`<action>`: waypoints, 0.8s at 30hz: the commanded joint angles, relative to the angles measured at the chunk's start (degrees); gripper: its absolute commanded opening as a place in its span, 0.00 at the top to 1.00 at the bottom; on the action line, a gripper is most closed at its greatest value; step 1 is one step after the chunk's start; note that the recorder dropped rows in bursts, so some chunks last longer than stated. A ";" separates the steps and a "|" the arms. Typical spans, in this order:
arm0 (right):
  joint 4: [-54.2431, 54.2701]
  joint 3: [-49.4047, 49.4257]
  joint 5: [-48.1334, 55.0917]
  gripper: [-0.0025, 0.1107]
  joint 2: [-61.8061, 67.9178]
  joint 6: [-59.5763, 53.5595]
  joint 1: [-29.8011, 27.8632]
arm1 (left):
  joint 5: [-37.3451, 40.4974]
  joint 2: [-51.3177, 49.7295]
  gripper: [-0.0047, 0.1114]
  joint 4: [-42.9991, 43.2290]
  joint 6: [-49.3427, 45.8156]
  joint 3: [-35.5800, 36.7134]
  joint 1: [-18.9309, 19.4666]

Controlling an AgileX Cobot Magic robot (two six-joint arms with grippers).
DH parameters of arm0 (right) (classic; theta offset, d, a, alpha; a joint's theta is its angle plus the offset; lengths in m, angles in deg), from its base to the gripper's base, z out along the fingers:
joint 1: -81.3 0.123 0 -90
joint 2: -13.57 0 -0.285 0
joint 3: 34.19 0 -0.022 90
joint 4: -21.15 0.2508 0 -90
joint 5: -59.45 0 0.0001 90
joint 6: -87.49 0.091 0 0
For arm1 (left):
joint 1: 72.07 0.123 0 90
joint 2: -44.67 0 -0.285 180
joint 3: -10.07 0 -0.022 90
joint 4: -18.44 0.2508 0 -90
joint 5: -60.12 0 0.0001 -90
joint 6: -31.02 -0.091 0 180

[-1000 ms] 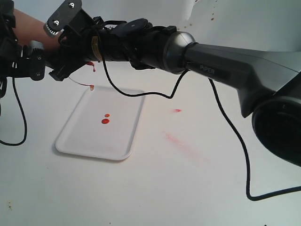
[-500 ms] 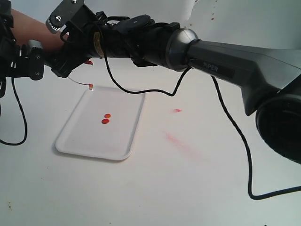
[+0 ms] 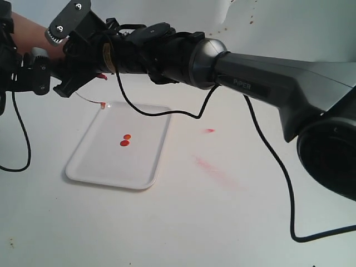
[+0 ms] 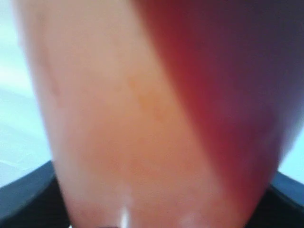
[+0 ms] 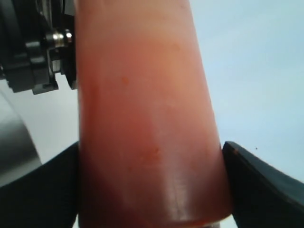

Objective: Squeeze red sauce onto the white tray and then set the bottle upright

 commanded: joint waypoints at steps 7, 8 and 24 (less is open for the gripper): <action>1.14 -0.08 -1.08 0.98 -0.86 -1.05 1.15 | -1.50 0.46 0.96 1.56 0.95 -0.46 -0.59; 1.14 -0.08 -1.08 0.98 -0.86 -0.94 1.15 | -1.50 0.46 0.96 1.56 0.95 -0.46 -0.59; 1.14 -0.08 0.50 0.06 -0.89 1.59 1.03 | -1.48 0.46 0.96 1.16 0.95 -0.46 -0.59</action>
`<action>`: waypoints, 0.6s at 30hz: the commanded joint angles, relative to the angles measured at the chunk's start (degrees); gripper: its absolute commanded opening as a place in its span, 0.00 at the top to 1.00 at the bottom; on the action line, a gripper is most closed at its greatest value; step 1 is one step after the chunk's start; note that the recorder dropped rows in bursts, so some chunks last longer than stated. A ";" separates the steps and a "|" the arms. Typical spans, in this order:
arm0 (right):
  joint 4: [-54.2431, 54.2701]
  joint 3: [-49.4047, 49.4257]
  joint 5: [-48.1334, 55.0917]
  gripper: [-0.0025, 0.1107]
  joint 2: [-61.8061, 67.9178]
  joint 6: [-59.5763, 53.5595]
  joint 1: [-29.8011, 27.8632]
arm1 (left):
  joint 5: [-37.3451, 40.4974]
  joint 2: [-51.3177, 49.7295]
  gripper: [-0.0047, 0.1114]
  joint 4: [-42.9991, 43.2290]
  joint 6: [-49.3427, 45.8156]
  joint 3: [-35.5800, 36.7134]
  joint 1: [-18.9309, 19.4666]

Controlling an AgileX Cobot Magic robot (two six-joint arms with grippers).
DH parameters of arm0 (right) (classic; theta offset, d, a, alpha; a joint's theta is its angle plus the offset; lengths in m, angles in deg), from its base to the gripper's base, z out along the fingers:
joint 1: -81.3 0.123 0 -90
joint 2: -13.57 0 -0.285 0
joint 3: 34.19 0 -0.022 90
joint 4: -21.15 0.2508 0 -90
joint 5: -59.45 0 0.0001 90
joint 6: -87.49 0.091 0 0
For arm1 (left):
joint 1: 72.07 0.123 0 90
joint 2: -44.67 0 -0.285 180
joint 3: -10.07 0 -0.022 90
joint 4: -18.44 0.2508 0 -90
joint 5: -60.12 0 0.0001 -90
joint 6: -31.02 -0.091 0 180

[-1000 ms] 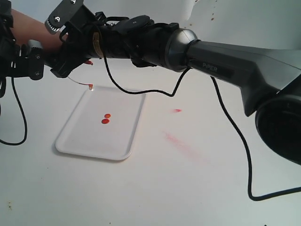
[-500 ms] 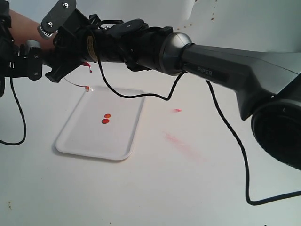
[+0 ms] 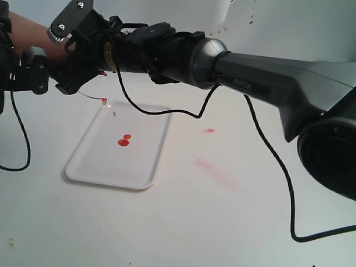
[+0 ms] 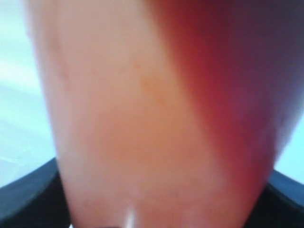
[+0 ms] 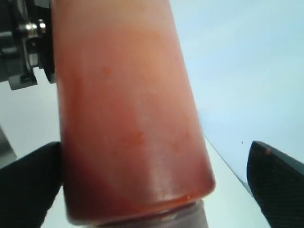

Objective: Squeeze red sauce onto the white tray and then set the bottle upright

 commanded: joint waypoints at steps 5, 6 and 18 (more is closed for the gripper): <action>1.17 -0.08 -3.56 0.07 -1.58 2.62 0.33 | -1.48 0.46 0.96 1.97 0.82 -0.46 -0.72; 1.17 -0.08 -5.13 0.07 -1.88 3.49 0.27 | -1.48 0.46 0.96 1.97 0.82 -0.46 -0.72; 1.17 -0.08 -11.20 0.07 -6.50 6.49 -2.76 | -1.48 0.46 0.96 1.59 0.82 -0.56 -0.72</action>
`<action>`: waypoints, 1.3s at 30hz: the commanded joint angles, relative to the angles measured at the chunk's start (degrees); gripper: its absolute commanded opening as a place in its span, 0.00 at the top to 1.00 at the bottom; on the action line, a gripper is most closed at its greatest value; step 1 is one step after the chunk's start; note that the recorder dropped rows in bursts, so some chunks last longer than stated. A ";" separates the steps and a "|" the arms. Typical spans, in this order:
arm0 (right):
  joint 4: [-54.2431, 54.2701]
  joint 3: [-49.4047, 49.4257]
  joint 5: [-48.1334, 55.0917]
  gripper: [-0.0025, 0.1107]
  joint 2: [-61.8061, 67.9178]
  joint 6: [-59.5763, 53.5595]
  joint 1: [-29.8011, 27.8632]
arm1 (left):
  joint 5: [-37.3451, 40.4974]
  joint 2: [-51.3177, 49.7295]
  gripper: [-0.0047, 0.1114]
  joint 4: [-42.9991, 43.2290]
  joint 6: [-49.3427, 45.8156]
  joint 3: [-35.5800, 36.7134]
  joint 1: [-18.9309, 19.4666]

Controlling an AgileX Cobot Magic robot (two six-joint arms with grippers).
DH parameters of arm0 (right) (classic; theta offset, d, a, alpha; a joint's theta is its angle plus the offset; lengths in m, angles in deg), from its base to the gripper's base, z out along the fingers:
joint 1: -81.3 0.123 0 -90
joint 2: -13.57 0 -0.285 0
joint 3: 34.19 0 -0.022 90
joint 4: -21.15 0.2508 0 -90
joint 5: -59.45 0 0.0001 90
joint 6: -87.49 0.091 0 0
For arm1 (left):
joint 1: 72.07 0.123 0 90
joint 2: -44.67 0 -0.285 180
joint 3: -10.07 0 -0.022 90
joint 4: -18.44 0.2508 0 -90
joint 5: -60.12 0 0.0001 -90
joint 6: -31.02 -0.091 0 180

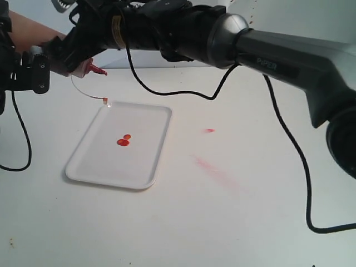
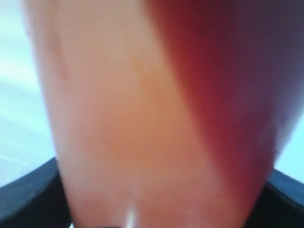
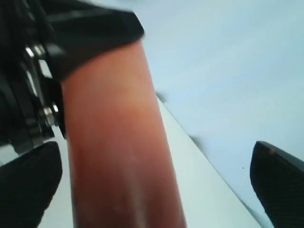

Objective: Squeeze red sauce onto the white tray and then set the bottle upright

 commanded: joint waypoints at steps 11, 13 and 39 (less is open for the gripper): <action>1.28 -0.27 -19.63 0.12 -6.25 8.14 -6.81 | -1.27 0.46 0.96 1.13 0.59 -0.56 -0.72; 1.28 -0.18 -24.45 0.27 -6.96 9.50 -9.01 | -1.02 0.46 0.96 1.02 0.59 -0.56 -0.72; 1.28 18.22 -49.52 0.98 -16.07 19.62 -36.91 | 5.42 0.46 0.96 -9.79 18.18 2.25 -1.06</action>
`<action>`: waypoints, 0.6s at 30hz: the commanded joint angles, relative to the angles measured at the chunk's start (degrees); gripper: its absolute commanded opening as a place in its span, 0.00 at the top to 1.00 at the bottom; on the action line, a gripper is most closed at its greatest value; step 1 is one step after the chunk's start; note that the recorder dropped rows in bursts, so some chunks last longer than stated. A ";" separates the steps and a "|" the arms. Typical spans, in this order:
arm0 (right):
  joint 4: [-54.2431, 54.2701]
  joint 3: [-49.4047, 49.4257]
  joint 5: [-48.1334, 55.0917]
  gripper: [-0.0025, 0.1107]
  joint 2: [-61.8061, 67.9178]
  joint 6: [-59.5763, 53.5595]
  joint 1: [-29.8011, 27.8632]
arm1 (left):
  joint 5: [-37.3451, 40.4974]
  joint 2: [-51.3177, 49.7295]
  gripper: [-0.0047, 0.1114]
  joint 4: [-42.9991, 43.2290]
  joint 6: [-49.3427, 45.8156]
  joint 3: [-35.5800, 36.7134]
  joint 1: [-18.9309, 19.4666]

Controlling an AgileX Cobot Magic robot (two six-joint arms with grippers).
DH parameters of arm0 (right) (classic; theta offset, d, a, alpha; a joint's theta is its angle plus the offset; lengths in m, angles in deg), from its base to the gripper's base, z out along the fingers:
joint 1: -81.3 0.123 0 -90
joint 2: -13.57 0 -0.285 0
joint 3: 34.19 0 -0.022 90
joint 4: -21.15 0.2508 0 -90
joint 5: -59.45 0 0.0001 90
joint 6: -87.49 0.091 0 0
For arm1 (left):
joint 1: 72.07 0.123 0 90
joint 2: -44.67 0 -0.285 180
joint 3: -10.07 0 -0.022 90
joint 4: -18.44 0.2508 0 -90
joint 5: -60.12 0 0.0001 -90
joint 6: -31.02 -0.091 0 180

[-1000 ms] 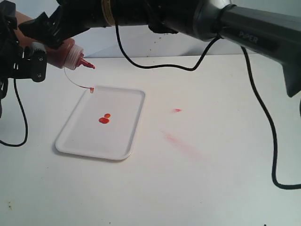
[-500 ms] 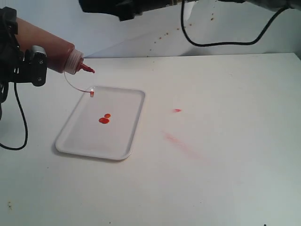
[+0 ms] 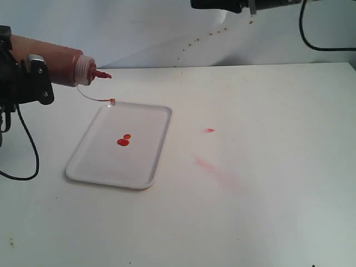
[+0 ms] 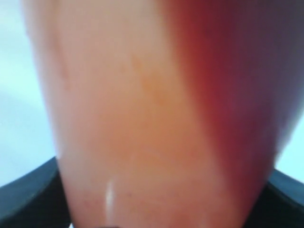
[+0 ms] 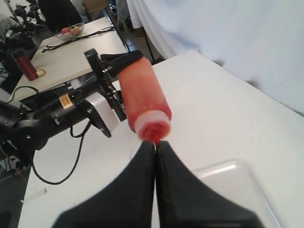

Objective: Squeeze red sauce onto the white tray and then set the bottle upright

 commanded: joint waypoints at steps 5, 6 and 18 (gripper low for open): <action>0.39 6.04 -0.14 0.98 -0.53 -5.74 -6.68 | 3.04 0.56 0.96 -5.29 17.18 0.00 -0.38; 0.39 7.07 -0.14 0.98 -0.53 -6.28 -7.01 | 3.95 0.56 0.96 -5.13 19.12 0.00 -0.38; 0.39 26.29 32.50 0.98 -9.92 -21.46 -4.61 | 16.36 0.56 0.96 -1.19 63.97 0.00 -0.38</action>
